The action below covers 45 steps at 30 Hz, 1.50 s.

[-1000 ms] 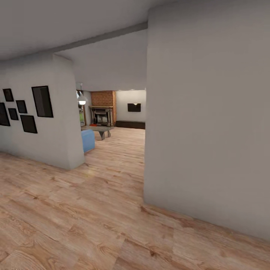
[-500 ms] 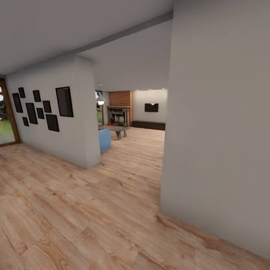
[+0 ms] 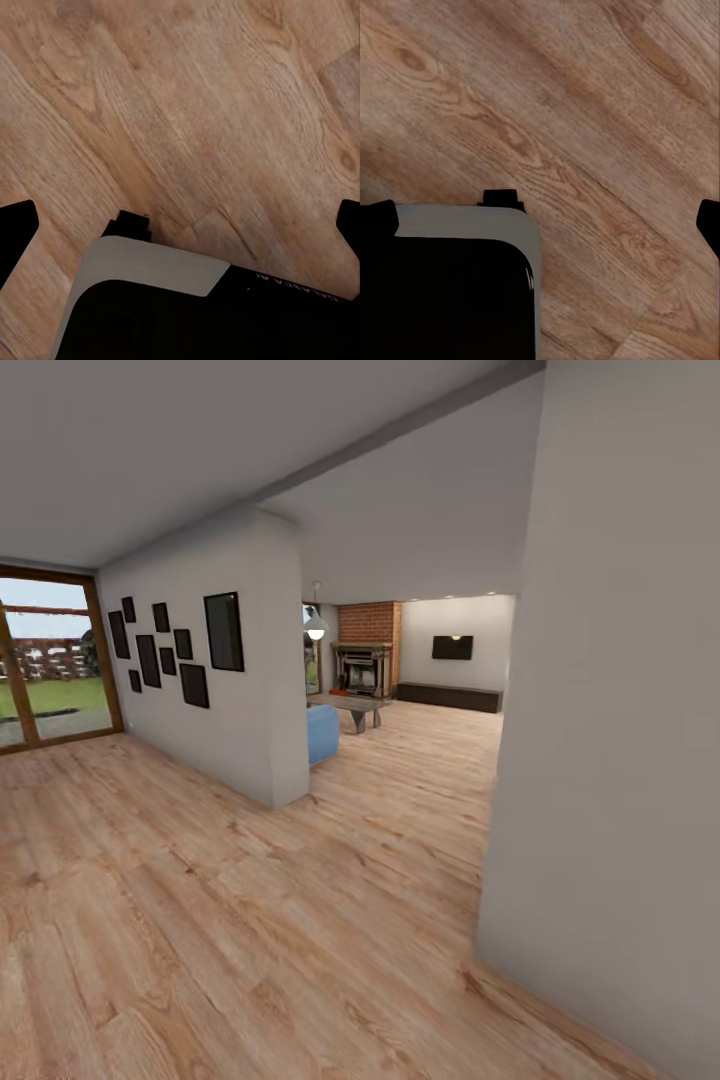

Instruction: Move the two storage containers from the living room to the garage. In the garage, place one container on the floor and stack the other container on top of it (either order is fine).

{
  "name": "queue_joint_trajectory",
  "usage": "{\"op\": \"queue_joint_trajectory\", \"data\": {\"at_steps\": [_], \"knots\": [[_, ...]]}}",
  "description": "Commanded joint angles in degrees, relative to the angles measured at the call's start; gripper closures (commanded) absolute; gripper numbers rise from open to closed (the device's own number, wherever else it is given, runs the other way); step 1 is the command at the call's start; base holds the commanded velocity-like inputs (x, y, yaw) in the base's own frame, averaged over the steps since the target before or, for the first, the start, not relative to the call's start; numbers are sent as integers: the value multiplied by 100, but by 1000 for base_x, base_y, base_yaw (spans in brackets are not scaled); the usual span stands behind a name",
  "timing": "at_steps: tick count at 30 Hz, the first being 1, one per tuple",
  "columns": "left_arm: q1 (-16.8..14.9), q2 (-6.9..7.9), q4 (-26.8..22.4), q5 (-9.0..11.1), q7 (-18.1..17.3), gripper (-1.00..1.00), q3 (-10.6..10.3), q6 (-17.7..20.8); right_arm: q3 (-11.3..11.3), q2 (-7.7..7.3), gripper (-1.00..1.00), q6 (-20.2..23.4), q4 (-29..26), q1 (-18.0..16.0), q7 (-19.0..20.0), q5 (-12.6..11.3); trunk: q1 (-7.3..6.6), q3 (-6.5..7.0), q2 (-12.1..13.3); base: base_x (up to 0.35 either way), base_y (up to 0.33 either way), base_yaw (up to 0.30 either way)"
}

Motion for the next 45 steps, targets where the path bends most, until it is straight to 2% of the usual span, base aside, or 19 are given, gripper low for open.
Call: {"op": "queue_joint_trajectory", "data": {"at_steps": [1, 37, 45], "knots": [[-5, -1, 6, 24, 10, -100, -11, -17, 45, 1, -100, -31, 18, -8, -17, -18, 4, -7, -4, 324, 0, 288], [-5, -1, 10, 24, 10, -100, -14, -47, 42, 1, -100, -31, 19, -8, 39, -17, 4, -7, -4, 325, 0, 288], [-5, -1, 8, 24, 10, -100, -14, -52, 48, 0, -100, -39, 15, -7, 56, 34, 4, -7, -4, 326, 0, 81]]}}
